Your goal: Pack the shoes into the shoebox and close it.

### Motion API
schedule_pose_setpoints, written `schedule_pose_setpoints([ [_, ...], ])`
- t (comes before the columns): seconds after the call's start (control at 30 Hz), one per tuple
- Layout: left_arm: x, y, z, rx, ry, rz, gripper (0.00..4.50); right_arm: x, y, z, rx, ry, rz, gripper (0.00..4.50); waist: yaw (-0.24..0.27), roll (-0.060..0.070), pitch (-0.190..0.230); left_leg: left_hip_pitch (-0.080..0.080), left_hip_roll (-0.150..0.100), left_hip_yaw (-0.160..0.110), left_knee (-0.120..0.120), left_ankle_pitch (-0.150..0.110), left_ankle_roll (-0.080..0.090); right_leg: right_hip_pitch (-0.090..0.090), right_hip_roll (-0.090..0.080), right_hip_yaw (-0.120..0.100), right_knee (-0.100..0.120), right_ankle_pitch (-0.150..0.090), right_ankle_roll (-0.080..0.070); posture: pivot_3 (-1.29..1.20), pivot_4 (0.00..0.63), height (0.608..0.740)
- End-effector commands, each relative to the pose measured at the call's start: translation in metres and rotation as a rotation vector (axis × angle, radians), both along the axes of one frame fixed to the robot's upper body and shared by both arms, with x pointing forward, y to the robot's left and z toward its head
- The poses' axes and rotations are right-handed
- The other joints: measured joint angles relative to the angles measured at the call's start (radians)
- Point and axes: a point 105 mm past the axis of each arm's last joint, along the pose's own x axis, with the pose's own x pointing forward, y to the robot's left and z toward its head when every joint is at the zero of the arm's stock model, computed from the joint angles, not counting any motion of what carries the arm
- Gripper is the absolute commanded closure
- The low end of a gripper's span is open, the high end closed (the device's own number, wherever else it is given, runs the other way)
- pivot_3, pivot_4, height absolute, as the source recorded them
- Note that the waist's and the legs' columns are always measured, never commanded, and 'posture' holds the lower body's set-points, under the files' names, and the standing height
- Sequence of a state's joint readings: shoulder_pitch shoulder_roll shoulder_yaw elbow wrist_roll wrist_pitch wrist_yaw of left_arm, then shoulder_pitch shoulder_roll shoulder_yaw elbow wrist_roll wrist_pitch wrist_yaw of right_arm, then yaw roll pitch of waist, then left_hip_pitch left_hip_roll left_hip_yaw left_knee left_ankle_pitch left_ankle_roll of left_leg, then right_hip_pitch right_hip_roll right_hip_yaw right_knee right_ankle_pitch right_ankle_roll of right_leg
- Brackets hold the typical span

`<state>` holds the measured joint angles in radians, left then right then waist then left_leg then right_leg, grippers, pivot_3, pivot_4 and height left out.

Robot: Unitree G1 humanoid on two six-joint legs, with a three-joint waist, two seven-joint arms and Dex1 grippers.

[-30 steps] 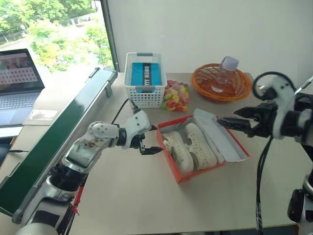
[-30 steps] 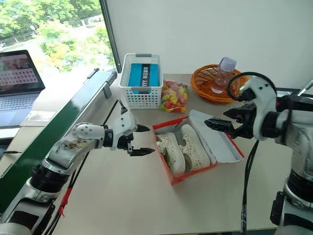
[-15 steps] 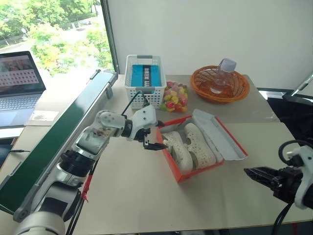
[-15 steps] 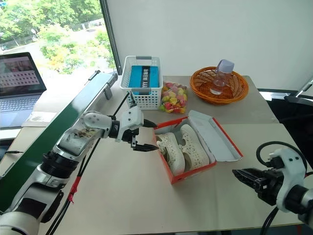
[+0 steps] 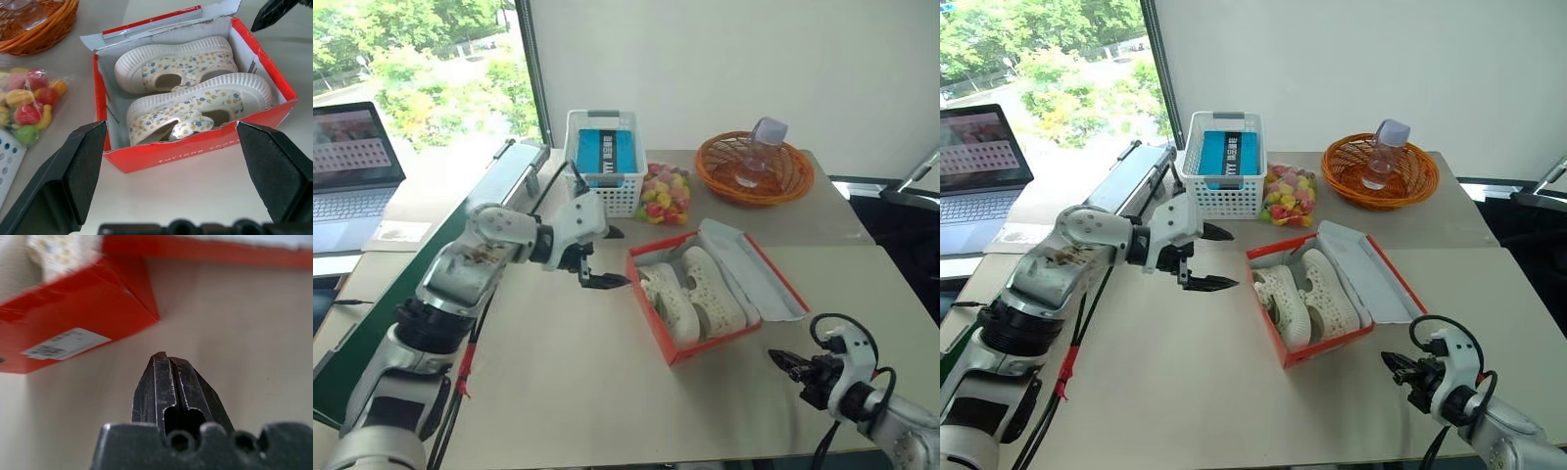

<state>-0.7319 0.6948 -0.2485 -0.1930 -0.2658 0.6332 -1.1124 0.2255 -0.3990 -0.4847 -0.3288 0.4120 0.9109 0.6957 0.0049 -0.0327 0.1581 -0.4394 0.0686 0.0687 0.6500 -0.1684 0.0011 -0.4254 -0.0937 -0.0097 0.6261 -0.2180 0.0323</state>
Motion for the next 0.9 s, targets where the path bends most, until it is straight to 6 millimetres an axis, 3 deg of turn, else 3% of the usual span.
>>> schedule_pose_setpoints([
  [0.03, -0.006, 0.002, 0.014, -0.013, -0.045, 0.014, 0.00, 0.021, -0.007, -0.005, 0.035, -0.059, -0.018, 4.47, -0.001, 0.001, 0.000, 0.000, 0.000, 0.000, 0.000, 0.000, 0.000, 0.000, 0.000, 0.000, 0.000, 0.000, 0.000, 0.00, 0.150, 0.740],
  [0.2, -0.009, 0.007, 0.018, -0.008, -0.047, 0.041, 0.00, 0.050, -0.017, -0.018, 0.058, -0.078, -0.052, 4.47, -0.009, 0.000, 0.000, 0.000, 0.000, 0.000, -0.001, 0.000, 0.000, 0.000, 0.001, 0.001, 0.000, 0.000, 0.000, 0.00, 0.150, 0.740],
  [0.4, -0.012, 0.009, 0.018, -0.001, -0.049, 0.053, 0.00, 0.083, -0.044, -0.003, 0.172, -0.232, -0.184, 4.47, -0.015, 0.000, 0.001, 0.001, -0.001, -0.001, 0.000, 0.000, 0.000, 0.002, 0.002, 0.002, 0.000, 0.000, 0.000, 0.00, 0.150, 0.740],
  [0.5, -0.013, 0.008, 0.018, -0.002, -0.051, 0.053, 0.00, 0.094, -0.051, 0.016, 0.217, -0.353, -0.222, 4.47, -0.015, 0.000, 0.001, 0.001, -0.001, 0.000, 0.000, 0.000, 0.000, 0.002, 0.002, 0.002, -0.001, 0.001, 0.001, 0.00, 0.150, 0.740],
  [0.6, -0.014, 0.007, 0.014, 0.004, -0.054, 0.049, 0.00, 0.096, -0.055, 0.053, 0.371, -0.493, -0.230, 4.47, -0.016, 0.002, 0.002, 0.001, -0.001, 0.000, -0.001, 0.000, 0.000, 0.002, 0.002, 0.003, 0.000, 0.002, 0.005, 0.00, 0.150, 0.740],
  [0.73, -0.015, 0.007, 0.013, 0.003, -0.050, 0.051, 0.00, 0.084, -0.059, 0.124, 0.522, -0.688, -0.135, 4.47, -0.016, 0.006, 0.004, 0.001, -0.001, 0.000, -0.002, 0.000, 0.000, 0.001, 0.002, 0.003, 0.000, 0.003, 0.006, 0.00, 0.150, 0.740],
  [0.9, -0.019, 0.012, 0.006, 0.024, -0.003, 0.051, 0.00, 0.069, -0.031, 0.183, 0.564, -0.786, 0.080, 4.47, -0.018, 0.007, 0.005, 0.001, -0.001, 0.000, -0.002, 0.000, 0.000, 0.001, 0.003, 0.003, 0.001, 0.003, 0.007, 0.00, 0.150, 0.740],
])
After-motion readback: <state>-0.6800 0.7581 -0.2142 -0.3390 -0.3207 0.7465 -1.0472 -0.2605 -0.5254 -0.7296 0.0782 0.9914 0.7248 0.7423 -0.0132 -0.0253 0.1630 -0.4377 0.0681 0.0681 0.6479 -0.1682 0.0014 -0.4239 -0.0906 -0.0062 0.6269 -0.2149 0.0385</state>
